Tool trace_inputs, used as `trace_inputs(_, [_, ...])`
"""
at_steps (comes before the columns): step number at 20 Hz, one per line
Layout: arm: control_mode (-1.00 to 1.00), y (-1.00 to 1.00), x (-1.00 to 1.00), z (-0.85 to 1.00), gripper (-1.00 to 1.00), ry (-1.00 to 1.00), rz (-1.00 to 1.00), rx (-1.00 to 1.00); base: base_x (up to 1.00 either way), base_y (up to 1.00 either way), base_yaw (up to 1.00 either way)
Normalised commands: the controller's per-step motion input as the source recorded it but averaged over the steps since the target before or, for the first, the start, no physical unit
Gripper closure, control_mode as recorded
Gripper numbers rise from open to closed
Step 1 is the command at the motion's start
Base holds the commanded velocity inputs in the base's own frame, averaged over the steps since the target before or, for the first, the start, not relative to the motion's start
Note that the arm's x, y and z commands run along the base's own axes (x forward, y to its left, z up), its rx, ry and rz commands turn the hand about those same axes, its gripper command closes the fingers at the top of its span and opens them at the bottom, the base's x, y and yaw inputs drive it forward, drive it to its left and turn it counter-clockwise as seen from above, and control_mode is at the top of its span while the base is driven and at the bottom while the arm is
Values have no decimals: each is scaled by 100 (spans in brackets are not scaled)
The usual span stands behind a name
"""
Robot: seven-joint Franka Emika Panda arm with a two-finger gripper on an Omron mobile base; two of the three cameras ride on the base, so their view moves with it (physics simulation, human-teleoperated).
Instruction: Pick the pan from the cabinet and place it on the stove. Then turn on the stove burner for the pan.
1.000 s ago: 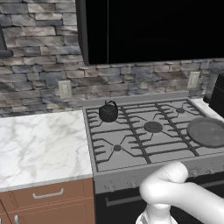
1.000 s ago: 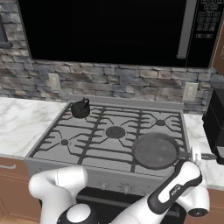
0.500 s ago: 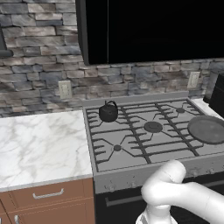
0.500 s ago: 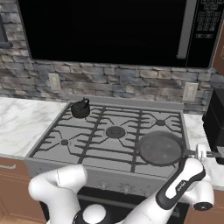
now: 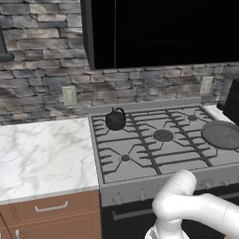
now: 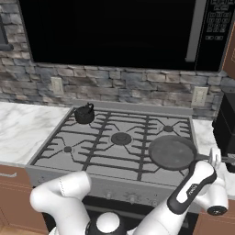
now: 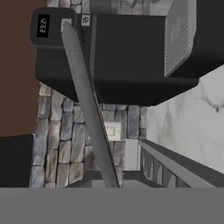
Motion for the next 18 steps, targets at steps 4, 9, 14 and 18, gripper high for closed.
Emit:
trace_inputs(4, [-100, -10, 0, -45, 100, 0, 0, -3, 0, 0, 0])
trace_inputs(9, [-100, -5, 0, -45, 100, -2, 0, -6, 0, 0, 0])
trace_inputs(14, [-100, 0, 0, -39, 100, -4, 0, -9, 0, 0, 0])
trace_inputs(18, [-100, 0, 0, -31, 100, -7, 0, -11, 0, 0, 0])
